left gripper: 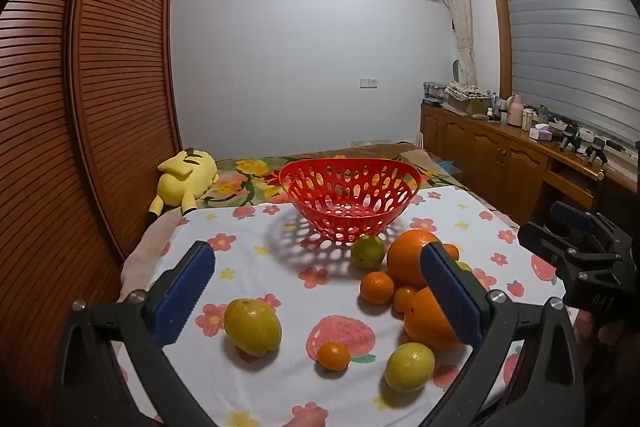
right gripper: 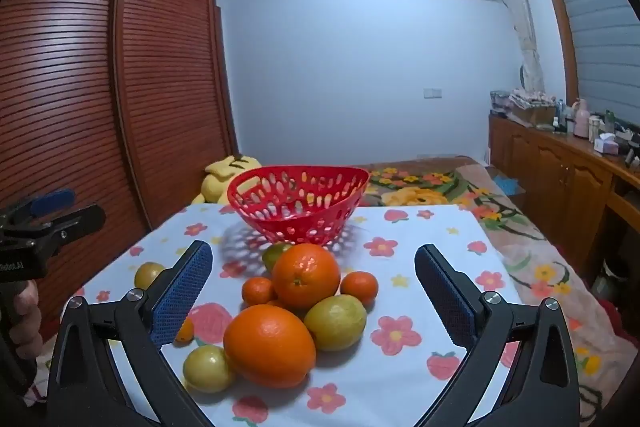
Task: Organize fruits
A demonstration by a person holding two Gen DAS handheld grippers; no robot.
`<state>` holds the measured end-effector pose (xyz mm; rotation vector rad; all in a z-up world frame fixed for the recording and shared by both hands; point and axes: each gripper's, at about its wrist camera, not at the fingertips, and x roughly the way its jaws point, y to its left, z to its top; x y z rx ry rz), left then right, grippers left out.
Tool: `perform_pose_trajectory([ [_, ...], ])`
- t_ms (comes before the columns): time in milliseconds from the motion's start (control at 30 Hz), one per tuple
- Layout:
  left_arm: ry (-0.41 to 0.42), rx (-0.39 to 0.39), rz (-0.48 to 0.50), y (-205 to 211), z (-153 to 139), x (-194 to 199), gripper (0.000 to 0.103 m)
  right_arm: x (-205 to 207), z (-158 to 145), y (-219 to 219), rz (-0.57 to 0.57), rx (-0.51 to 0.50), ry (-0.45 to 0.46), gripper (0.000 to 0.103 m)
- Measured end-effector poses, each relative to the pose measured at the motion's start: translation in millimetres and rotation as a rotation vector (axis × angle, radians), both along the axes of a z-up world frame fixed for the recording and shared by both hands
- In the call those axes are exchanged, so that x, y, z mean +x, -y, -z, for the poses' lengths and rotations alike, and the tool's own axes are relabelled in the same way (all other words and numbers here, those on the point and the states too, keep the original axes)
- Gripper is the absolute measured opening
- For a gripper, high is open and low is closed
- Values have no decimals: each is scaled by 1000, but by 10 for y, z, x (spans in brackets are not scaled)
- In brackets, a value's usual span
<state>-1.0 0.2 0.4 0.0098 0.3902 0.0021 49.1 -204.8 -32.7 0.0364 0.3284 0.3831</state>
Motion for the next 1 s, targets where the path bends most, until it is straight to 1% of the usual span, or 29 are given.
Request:
perform_pose_trajectory([
  [300, 3, 6, 6, 26, 9, -32, 103, -13, -14, -12, 2, -9, -5, 103],
  [333, 2, 8, 5, 36, 5, -36, 103, -68, -47, -6, 4, 1, -6, 103],
  [633, -9, 10, 3, 25, 66, -45, 103, -41, -27, -14, 9, 3, -8, 103],
  [1000, -9, 7, 3, -5, 74, -39, 103, -60, -30, -17, 8, -2, -3, 103],
])
